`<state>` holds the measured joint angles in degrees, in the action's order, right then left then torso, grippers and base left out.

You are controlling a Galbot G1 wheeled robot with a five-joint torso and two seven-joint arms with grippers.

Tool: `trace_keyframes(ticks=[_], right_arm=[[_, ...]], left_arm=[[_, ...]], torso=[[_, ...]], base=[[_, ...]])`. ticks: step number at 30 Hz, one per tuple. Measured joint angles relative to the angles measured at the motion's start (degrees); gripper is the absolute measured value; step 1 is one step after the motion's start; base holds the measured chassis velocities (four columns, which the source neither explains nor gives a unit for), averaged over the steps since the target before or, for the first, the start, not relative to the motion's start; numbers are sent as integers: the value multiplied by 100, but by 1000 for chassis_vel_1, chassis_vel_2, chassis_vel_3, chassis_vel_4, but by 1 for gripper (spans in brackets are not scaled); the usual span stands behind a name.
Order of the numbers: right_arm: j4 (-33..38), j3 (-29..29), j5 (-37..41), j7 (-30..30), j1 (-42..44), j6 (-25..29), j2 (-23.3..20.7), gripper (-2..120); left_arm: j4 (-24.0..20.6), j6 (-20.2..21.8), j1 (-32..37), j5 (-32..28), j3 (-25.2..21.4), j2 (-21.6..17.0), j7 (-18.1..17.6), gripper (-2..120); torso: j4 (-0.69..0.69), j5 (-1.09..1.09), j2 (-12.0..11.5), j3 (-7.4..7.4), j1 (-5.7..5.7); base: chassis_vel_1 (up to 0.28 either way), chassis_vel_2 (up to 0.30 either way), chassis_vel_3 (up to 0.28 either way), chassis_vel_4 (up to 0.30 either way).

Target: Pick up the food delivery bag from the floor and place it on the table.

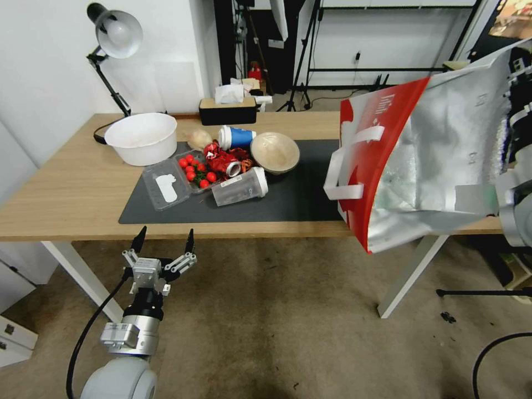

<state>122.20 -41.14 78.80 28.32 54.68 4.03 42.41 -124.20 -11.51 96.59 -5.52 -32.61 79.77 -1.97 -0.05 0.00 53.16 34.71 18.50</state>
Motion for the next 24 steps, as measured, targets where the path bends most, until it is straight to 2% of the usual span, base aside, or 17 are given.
trace_keyframes(ticks=[16, 19, 21, 23, 24], right_arm=[[-713, 181, -72, -524, -245, -179, -236, 2], [-840, 223, -73, -636, -365, -205, -291, 17], [-852, 225, -72, -644, -381, -222, -296, 21], [-868, 226, -72, -658, -391, -243, -297, 32], [-868, 226, -72, -658, -391, -243, -297, 32]], left_arm=[[58, -20, -21, -18, 24, -24, 3, 100], [65, -22, -25, -19, 28, -20, 3, 100], [68, -22, -25, -19, 29, -17, 3, 100], [100, -38, -28, -19, 35, -12, 3, 100], [100, -38, -28, -19, 35, -12, 3, 100]], torso=[[0, 0, 0, 0, 0], [0, 0, -1, 0, 0], [0, 0, 0, 0, 0], [0, 0, 0, 0, 0], [0, 0, 0, 0, 0]], base=[[0, 0, 0, 0], [0, 0, 0, 0], [0, 0, 0, 0], [0, 0, 0, 0], [0, 0, 0, 0]])
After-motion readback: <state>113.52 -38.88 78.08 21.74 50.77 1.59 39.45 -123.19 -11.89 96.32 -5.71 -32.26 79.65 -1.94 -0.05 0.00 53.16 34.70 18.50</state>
